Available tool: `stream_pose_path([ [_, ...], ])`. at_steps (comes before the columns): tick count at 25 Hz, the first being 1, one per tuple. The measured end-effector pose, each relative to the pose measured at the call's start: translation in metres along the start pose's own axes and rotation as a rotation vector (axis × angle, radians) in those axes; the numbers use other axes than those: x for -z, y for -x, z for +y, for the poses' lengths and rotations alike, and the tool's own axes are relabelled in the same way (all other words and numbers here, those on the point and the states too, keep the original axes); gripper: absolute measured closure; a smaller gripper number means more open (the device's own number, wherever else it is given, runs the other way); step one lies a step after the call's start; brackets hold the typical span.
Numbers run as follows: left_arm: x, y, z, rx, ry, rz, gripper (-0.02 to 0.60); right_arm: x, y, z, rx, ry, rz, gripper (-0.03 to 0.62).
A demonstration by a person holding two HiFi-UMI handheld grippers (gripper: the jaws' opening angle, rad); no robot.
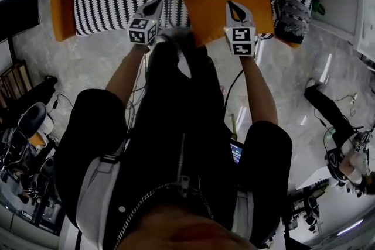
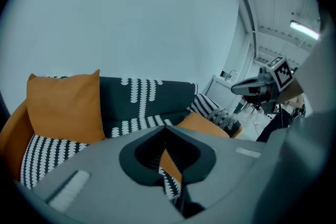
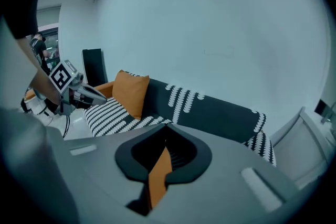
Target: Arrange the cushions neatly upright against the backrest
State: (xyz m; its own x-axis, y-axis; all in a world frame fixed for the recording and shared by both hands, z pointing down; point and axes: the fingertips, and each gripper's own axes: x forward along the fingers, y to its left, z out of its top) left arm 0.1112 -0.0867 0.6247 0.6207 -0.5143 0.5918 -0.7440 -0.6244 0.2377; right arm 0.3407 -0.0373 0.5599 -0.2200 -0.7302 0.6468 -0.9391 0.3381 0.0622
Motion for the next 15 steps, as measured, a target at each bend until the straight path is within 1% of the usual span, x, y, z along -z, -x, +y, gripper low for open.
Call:
stream_pose_path([
  [3, 0.010, 0.001, -0.047, -0.009, -0.026, -0.016, 0.571, 0.039, 0.024, -0.029, -0.002, 0.024, 0.015, 0.591],
  [5, 0.021, 0.002, -0.074, -0.012, -0.045, -0.016, 0.571, 0.060, 0.036, -0.047, 0.008, -0.002, 0.004, 0.591],
  [7, 0.040, 0.004, -0.097, -0.018, -0.052, -0.008, 0.571, 0.083, 0.047, -0.059, 0.023, -0.038, -0.002, 0.591],
  [11, 0.084, 0.010, -0.133, -0.057, -0.027, 0.000, 0.571, 0.132, 0.071, -0.075, 0.031, -0.066, 0.009, 0.591],
  [15, 0.117, 0.012, -0.167, -0.104, 0.013, 0.007, 0.571, 0.169, 0.101, -0.100, 0.059, -0.104, 0.009, 0.591],
])
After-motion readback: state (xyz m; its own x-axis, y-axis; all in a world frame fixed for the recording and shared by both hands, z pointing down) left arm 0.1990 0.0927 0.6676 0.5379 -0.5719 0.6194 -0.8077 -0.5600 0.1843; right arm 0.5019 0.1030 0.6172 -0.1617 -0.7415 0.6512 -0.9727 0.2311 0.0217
